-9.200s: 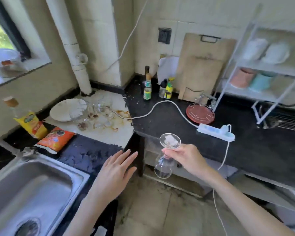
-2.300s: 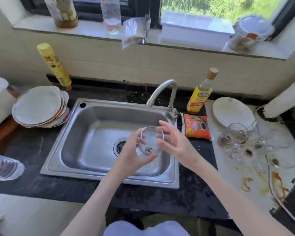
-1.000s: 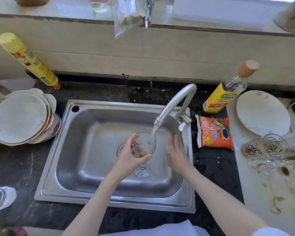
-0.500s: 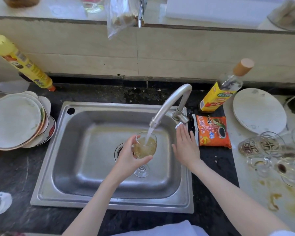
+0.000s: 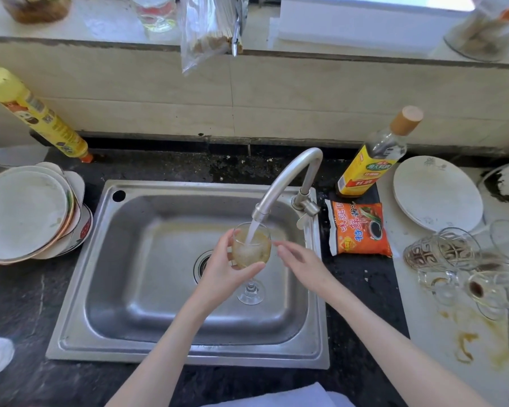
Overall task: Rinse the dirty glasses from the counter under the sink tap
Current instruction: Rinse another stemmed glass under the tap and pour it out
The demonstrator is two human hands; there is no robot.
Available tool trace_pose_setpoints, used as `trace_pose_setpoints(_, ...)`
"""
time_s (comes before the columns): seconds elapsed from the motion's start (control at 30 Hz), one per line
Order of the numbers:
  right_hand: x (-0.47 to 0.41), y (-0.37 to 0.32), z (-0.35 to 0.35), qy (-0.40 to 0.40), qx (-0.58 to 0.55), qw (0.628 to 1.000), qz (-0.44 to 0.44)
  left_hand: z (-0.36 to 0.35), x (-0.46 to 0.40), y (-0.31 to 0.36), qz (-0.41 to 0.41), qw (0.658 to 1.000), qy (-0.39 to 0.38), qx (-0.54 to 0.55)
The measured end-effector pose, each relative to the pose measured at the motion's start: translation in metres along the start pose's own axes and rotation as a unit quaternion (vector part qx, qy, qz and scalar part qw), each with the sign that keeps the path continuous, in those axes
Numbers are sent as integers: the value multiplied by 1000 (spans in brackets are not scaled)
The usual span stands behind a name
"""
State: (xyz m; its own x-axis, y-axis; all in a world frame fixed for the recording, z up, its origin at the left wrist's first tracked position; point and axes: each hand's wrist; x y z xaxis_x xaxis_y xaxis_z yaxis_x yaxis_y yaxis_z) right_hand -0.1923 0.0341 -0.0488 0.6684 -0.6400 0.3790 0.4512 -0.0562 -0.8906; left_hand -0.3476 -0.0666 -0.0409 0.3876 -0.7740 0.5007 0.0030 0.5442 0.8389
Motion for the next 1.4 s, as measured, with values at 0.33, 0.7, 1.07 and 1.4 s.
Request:
trace_pose_setpoints(0.33, 17, -20, -26, -38, -223, 967, -114, -1, -3, 2, 139, 989, -37, 27)
trace_pose_setpoints(0.7, 17, -28, -27, -42, -111, 958, -260, -13, 4, -10, 343, 925, -97, 132)
trace_pose_setpoints(1.07, 14, -26, -34, -18, -101, 979, -175, -3, 3, -2, 198, 976, -42, 83)
trace_pose_setpoints(1.4, 11, -43, -36, 20, -162, 986, -23, 5, 3, 18, 45, 997, 1, 58)
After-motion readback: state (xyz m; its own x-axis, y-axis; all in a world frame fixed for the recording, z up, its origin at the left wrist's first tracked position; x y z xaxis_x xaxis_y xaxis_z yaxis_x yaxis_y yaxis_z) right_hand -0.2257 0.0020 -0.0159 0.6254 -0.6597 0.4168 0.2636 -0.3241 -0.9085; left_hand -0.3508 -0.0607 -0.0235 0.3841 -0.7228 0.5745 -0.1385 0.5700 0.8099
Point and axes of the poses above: each hand's wrist, its own x-axis away from the middle knuckle, its own z-axis out of the back of the hand, y = z × x, and after that the axes turned 8 degrees about z, right-handed
